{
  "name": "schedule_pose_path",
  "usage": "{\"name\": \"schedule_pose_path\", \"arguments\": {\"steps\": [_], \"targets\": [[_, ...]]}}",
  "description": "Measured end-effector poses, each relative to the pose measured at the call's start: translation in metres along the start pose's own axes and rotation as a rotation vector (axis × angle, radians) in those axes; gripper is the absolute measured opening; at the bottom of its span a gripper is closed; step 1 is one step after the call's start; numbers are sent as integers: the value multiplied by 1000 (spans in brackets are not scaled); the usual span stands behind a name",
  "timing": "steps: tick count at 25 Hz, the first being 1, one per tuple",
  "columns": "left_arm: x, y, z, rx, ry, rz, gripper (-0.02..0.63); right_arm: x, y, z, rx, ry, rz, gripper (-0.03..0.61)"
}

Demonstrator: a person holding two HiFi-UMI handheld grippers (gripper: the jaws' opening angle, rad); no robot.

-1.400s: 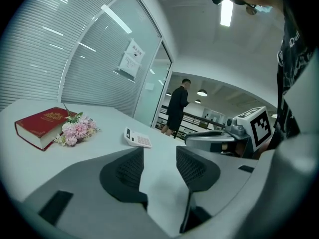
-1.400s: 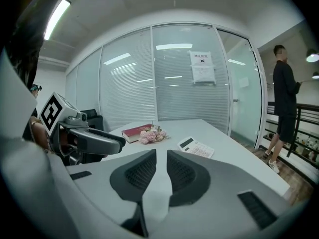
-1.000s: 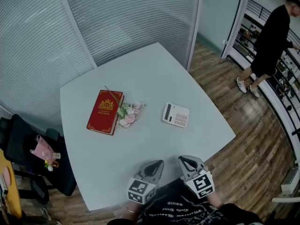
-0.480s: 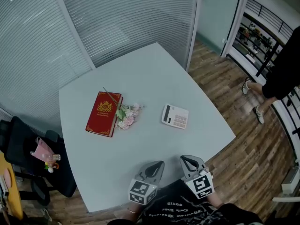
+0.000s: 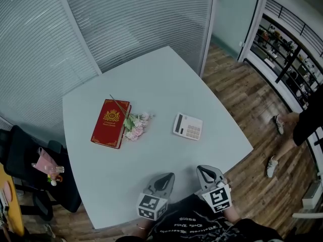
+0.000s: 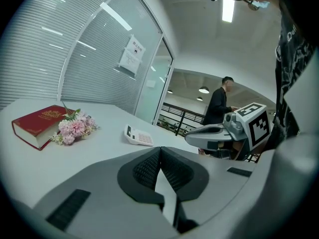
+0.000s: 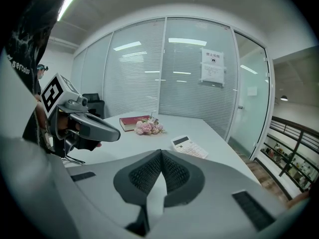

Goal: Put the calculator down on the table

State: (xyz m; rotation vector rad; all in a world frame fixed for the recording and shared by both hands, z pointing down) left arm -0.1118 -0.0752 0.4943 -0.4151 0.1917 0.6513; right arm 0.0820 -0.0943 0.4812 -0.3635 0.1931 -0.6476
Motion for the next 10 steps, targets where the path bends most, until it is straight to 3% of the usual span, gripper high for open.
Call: {"name": "schedule_pose_path", "arguments": {"steps": [4, 10], "targets": [[-1, -1, 0, 1, 17, -6, 20, 7, -5, 3, 17, 66, -6, 6], [-6, -1, 3, -6, 24, -26, 20, 5, -7, -2, -1, 22, -12, 6]]}}
Point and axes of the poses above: the fingertips, and each gripper's own axes: y backward along the fingers, x to its right, z out of its underside, the point moved 9 cm from there along y, backward along the fingers, and after that the axes turned 4 degrees about x, right-handed, at the moved point
